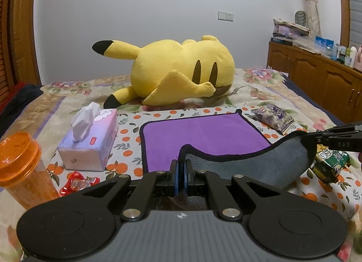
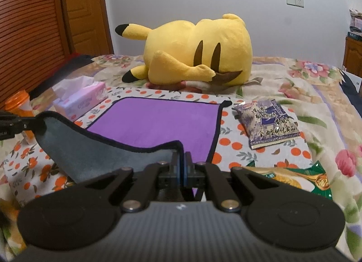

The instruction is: Fold towel

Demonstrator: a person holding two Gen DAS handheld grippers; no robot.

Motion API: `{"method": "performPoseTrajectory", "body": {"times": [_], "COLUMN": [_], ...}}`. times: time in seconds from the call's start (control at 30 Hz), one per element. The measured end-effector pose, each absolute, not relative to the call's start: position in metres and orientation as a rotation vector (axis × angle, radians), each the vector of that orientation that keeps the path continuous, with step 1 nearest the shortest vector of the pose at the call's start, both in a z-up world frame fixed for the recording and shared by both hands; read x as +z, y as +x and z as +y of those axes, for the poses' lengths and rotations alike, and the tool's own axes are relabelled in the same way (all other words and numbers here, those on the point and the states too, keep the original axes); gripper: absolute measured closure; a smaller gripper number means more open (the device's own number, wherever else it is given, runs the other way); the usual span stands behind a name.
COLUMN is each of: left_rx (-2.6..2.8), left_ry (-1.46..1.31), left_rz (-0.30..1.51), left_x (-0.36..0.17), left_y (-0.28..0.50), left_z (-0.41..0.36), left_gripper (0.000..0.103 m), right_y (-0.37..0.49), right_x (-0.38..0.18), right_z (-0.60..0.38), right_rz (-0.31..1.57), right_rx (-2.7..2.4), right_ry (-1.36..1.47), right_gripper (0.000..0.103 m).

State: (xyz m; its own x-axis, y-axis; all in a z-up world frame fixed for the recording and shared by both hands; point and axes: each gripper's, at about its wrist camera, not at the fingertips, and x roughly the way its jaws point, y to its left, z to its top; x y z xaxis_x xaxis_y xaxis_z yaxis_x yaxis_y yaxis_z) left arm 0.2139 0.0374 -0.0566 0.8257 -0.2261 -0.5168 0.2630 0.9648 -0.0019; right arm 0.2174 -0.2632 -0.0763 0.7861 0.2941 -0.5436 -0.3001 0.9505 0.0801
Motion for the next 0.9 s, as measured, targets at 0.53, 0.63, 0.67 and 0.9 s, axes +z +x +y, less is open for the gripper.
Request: {"method": "performPoseTrajectory", "body": {"times": [0.53, 0.63, 0.67, 0.9], "left_rx": [-0.263, -0.259, -0.258, -0.253], "left_ry": [0.083, 0.078, 0.074, 0.068], "left_rz": [0.504, 0.496, 0.494, 0.471], "left_x": [-0.049, -0.047, -0.046, -0.036], "left_y": [0.225, 0.230, 0.231, 0.244], "left_z": [0.033, 0.034, 0.035, 0.037], "left_gripper": [0.098, 0.098, 0.098, 0.098], "right_y": [0.229, 0.233, 0.235, 0.247], "right_x": [-0.071, -0.068, -0.067, -0.056], "right_z": [-0.261, -0.261, -0.261, -0.262], "right_rz": [0.550, 0.534, 0.529, 0.485], "right_rx": [0.328, 0.328, 0.327, 0.326], "right_ry": [-0.027, -0.037, -0.038, -0.051], "right_gripper": [0.100, 0.100, 0.100, 0.100]}}
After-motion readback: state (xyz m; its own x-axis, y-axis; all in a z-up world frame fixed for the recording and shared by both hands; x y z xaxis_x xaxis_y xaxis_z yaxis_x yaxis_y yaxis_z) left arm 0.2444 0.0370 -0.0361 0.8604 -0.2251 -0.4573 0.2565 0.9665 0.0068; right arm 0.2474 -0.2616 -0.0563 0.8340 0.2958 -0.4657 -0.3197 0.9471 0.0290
